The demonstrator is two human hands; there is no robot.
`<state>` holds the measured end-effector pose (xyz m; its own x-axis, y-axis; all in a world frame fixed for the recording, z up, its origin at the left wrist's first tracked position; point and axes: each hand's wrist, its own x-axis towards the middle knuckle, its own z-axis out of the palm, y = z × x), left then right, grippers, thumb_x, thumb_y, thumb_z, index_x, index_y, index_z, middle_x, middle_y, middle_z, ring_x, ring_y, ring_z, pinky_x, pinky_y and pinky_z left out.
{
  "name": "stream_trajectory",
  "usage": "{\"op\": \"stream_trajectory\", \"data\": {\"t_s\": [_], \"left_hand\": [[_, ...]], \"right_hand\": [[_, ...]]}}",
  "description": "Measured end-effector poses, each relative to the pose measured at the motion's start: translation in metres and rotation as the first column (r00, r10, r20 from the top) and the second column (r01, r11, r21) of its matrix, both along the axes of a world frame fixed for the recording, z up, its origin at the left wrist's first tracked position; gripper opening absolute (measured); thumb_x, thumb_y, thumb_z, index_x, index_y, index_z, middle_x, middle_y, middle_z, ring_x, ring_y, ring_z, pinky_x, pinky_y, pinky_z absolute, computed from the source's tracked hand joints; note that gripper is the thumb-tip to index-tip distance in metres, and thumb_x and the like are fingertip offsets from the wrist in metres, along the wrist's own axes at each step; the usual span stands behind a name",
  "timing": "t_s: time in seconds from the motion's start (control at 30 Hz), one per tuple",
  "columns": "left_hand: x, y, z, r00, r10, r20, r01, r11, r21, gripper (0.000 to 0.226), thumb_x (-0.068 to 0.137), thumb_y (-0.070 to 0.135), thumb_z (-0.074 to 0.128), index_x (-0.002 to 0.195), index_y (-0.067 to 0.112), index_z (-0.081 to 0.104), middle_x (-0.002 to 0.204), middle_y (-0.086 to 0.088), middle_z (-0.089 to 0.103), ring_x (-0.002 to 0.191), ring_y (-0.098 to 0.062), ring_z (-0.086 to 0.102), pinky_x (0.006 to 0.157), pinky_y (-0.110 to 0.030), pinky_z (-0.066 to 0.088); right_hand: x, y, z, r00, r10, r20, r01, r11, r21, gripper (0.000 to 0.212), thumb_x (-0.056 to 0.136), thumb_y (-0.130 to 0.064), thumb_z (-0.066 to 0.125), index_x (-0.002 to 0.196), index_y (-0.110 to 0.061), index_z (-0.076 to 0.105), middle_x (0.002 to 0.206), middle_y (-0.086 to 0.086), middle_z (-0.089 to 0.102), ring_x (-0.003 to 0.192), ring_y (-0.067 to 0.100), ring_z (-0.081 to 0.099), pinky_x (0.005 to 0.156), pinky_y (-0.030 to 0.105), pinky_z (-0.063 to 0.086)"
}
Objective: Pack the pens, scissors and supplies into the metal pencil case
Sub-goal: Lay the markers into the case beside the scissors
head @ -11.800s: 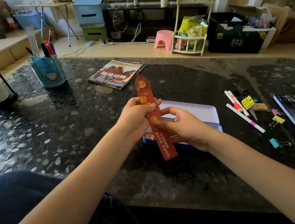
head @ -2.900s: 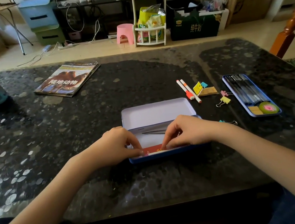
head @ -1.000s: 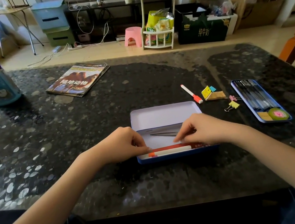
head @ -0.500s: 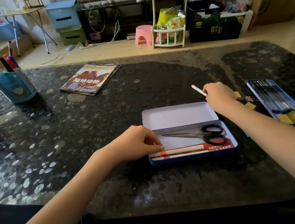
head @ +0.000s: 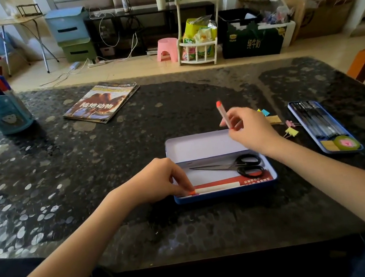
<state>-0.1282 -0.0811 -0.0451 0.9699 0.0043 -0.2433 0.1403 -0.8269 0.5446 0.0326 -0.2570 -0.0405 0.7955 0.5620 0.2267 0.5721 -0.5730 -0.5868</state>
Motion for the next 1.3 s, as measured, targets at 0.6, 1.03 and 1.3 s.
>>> {"op": "stream_trajectory", "data": {"t_s": [0.6,1.03,1.3], "left_hand": [[-0.001,-0.020,-0.009,0.926,0.183,0.331,-0.161,0.983,-0.093,0.024,0.082,0.028,0.067,0.106,0.029,0.067,0.084,0.013,0.064,0.077,-0.004,0.059,0.068,-0.011,0.045],[-0.003,-0.013,-0.014,0.914,0.227,0.335,-0.251,0.967,0.030,0.014,0.080,0.031,0.069,0.094,0.026,0.067,0.084,0.015,0.055,0.077,-0.006,0.052,0.065,-0.013,0.039],[-0.007,-0.003,-0.007,0.975,0.080,0.208,-0.118,0.977,0.179,0.012,0.082,0.038,0.066,0.093,0.034,0.068,0.080,0.021,0.058,0.074,0.000,0.051,0.078,-0.028,0.043]], "right_hand": [[-0.066,-0.004,-0.008,0.549,0.156,-0.821,0.233,0.915,0.329,0.019,0.082,-0.015,0.070,0.099,-0.008,0.064,0.096,0.011,0.074,0.083,0.021,0.073,0.079,0.036,0.059],[-0.046,-0.020,-0.016,0.924,0.122,-0.364,-0.134,0.991,-0.008,0.016,0.086,-0.023,0.067,0.102,-0.023,0.072,0.096,-0.014,0.066,0.090,0.002,0.060,0.073,0.010,0.044],[-0.051,-0.019,-0.021,0.936,0.200,-0.291,-0.224,0.973,-0.054,0.019,0.087,-0.013,0.065,0.103,-0.020,0.073,0.096,-0.010,0.067,0.088,0.002,0.060,0.079,0.012,0.046]]}}
